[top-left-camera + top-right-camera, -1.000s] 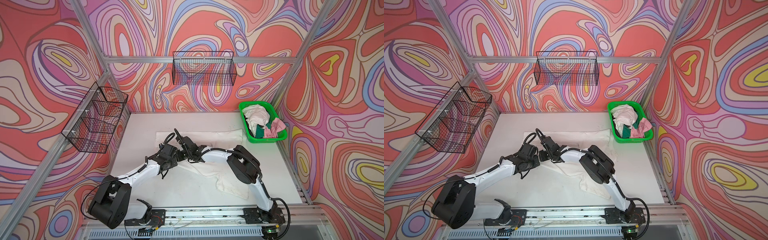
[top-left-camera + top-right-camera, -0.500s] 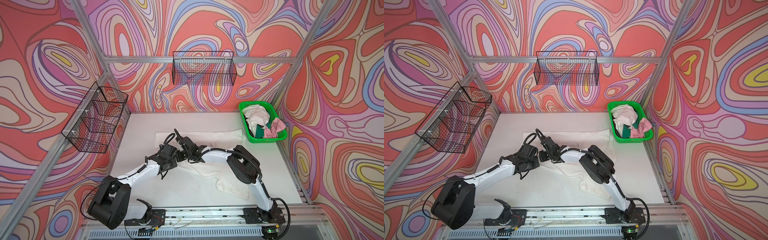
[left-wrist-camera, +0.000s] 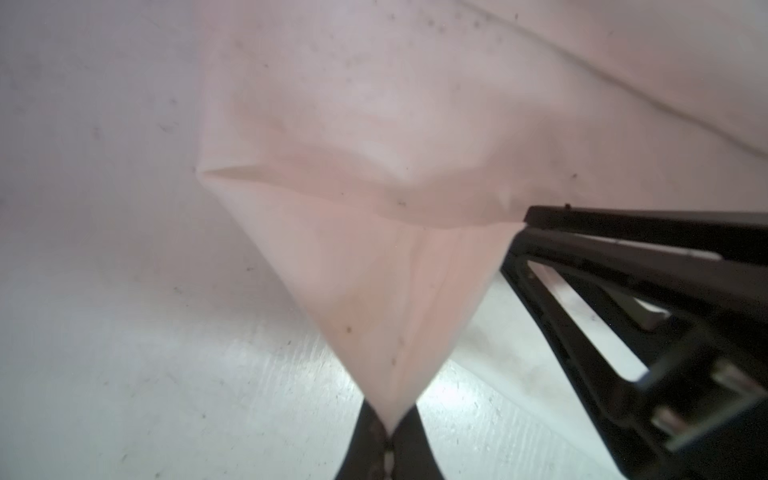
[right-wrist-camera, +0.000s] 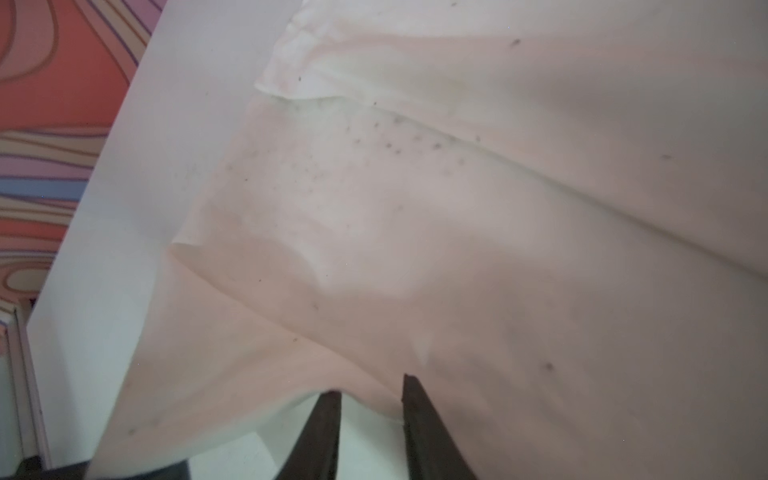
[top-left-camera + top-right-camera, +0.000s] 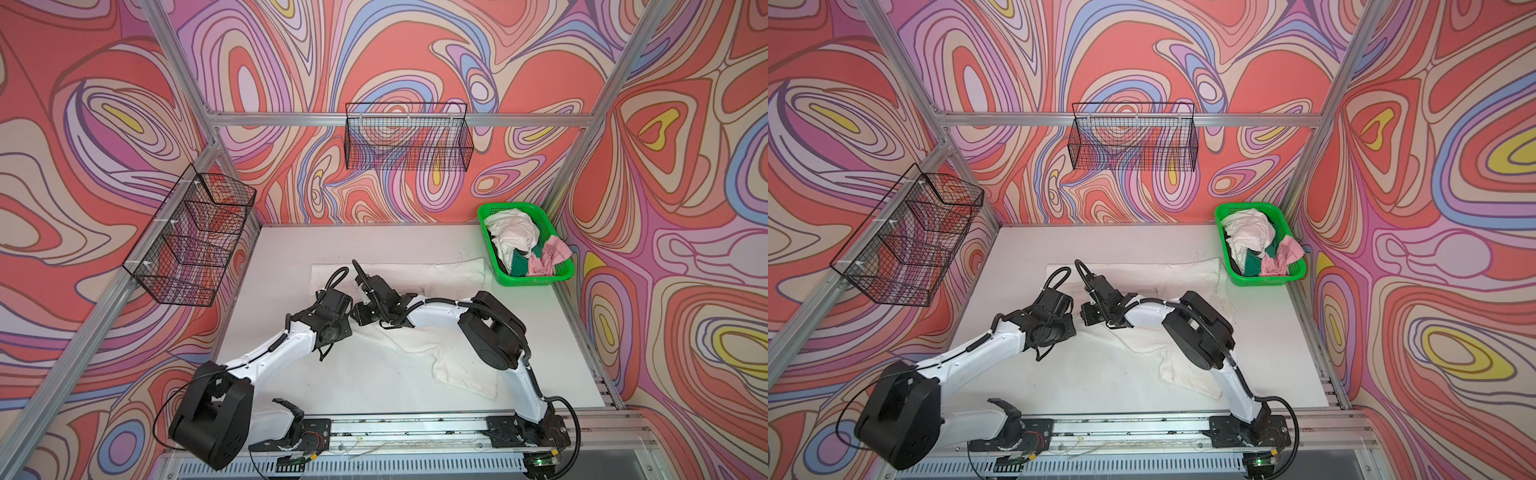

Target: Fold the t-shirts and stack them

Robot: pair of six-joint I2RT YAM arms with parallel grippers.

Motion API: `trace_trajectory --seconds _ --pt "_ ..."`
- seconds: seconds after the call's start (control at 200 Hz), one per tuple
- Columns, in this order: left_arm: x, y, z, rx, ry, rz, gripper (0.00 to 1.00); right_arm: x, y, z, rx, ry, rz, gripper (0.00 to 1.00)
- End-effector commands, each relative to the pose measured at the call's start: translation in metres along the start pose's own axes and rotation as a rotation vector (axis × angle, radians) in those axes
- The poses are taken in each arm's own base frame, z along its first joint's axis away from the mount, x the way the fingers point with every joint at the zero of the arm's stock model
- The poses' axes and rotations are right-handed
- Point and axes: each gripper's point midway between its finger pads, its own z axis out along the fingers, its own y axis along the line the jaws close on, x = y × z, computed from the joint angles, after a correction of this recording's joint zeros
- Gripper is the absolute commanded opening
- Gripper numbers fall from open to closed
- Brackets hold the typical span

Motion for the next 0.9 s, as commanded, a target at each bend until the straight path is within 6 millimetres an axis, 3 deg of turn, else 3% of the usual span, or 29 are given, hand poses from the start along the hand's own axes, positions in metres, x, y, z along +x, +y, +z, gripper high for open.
trace_trajectory --seconds 0.0,0.15,0.361,0.486,0.681,0.896 --pt "-0.008 0.021 -0.030 -0.040 -0.087 -0.052 0.00 -0.041 0.014 -0.045 -0.001 -0.155 -0.003 0.37" --pt "-0.004 0.048 -0.045 -0.051 -0.178 -0.091 0.00 -0.035 -0.002 -0.088 0.093 -0.194 0.010 0.46" --pt "0.008 0.078 -0.049 -0.015 -0.309 -0.181 0.00 -0.003 -0.061 -0.159 0.355 -0.205 0.130 0.55" --pt "0.006 0.093 -0.062 0.028 -0.428 -0.255 0.00 0.038 -0.096 -0.203 0.515 -0.169 0.239 0.70" --pt "0.017 0.106 -0.053 0.033 -0.448 -0.326 0.00 0.119 -0.148 -0.269 0.767 -0.071 0.429 0.82" --pt "0.021 0.112 -0.047 -0.030 -0.412 -0.349 0.00 0.174 -0.166 -0.318 0.893 0.023 0.597 0.83"
